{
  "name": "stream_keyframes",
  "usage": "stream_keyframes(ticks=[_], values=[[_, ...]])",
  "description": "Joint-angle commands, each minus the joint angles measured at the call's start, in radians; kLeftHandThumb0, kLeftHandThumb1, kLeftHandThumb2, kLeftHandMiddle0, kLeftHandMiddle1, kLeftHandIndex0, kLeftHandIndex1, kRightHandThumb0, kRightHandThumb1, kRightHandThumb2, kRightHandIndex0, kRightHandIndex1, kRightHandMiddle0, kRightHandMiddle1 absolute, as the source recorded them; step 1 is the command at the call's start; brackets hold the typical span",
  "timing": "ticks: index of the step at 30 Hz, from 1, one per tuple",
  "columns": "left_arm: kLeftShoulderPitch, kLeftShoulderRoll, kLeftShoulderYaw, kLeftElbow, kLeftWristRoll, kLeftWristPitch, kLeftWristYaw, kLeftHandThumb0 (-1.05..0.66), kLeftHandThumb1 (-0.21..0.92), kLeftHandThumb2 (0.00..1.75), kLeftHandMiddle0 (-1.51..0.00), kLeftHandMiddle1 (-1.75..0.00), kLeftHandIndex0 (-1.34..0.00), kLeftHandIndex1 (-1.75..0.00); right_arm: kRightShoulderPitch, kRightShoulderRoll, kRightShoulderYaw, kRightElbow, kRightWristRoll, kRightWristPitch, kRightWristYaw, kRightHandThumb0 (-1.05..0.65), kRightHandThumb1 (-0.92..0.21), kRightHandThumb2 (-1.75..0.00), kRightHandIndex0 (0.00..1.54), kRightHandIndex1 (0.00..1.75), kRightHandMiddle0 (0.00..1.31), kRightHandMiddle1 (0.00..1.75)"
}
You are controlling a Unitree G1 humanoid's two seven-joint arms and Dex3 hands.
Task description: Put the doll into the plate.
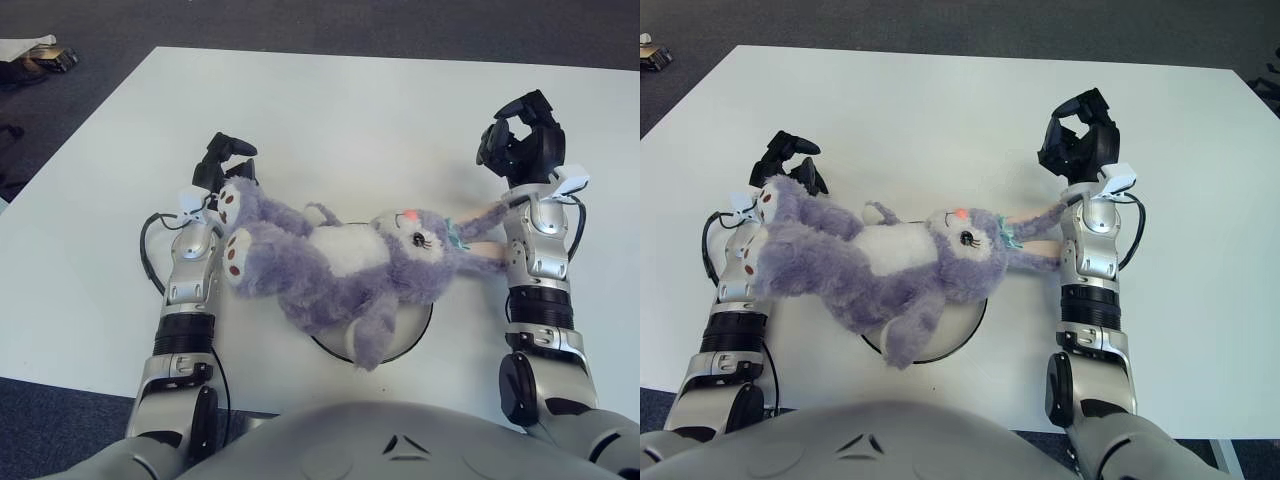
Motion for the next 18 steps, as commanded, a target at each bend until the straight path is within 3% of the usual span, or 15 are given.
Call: stream_keyframes(ticks=[1, 18], values=[[-0.02, -0.004, 0.014, -0.007, 0.002, -0.002, 0.03, -0.38, 0.69, 0.84, -0.96, -1.75, -0.33, -1.75, 0.03, -0.012, -0.009, -0.033, -0.011, 0.028, -0.016, -0.42, -0.53, -1.05, 1.12, 1.75, 0.45, 1.75], [-0.07, 0.007, 0.035, 0.001, 0.014, 0.008, 0.078, -0.38, 0.71, 0.81, -0.93, -1.75, -0.32, -1.75, 0.123, -0.013, -0.032, -0.155, -0.003, 0.087, -0.017, -0.42, -0.54, -1.04, 1.12, 1.75, 0.44, 1.75]])
